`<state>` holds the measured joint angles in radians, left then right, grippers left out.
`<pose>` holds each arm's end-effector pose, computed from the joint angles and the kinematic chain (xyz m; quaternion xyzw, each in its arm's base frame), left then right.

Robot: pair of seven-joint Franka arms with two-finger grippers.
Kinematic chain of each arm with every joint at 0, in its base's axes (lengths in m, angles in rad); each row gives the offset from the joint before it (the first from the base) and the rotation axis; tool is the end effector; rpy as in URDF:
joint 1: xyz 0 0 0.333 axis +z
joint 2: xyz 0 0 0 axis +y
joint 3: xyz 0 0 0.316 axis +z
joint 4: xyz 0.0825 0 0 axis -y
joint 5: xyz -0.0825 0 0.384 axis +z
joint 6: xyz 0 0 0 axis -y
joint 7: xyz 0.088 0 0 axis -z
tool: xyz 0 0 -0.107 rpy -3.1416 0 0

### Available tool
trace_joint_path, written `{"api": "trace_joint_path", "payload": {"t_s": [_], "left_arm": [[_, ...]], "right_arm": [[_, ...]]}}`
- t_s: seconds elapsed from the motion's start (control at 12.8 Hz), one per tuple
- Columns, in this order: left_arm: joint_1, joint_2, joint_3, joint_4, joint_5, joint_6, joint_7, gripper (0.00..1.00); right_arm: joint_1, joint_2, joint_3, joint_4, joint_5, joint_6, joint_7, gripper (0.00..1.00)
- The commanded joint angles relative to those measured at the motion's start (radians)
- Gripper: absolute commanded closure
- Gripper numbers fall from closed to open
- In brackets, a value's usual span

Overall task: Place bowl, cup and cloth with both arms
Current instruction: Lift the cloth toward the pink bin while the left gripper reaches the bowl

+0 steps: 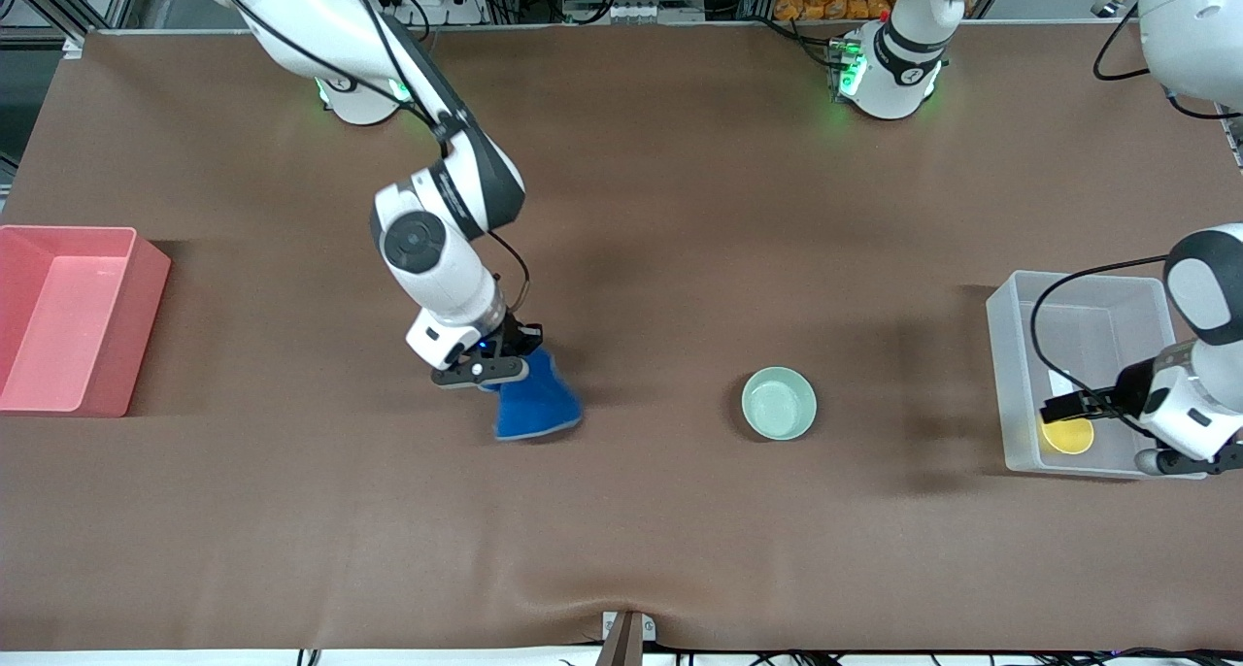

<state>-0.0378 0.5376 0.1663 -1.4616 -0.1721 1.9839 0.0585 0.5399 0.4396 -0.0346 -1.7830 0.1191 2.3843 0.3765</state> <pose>0.7003 0.0598 0.3734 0.9976 0.0584 -0.0001 0.0364 0.5835 0.3265 0.3252 -0.9957 -0.0266 -0.0574 0.0681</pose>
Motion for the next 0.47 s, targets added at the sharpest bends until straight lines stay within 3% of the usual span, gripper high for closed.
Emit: {"api": "trace_joint_path", "payload": {"t_s": [0.0, 0.39], "left_arm": [[-0.019, -0.013, -0.051, -0.022, 0.025, -0.011, -0.126, 0.0], [-0.12, 0.002, -0.071, -0.045, 0.083, 0.007, -0.293, 0.0]], "right_arm": [[-0.058, -0.128, -0.013, -0.033, 0.005, -0.069, 0.018, 1.0], [-0.187, -0.278, -0.016, -0.029, -0.033, -0.25, -0.028, 1.0]]}}
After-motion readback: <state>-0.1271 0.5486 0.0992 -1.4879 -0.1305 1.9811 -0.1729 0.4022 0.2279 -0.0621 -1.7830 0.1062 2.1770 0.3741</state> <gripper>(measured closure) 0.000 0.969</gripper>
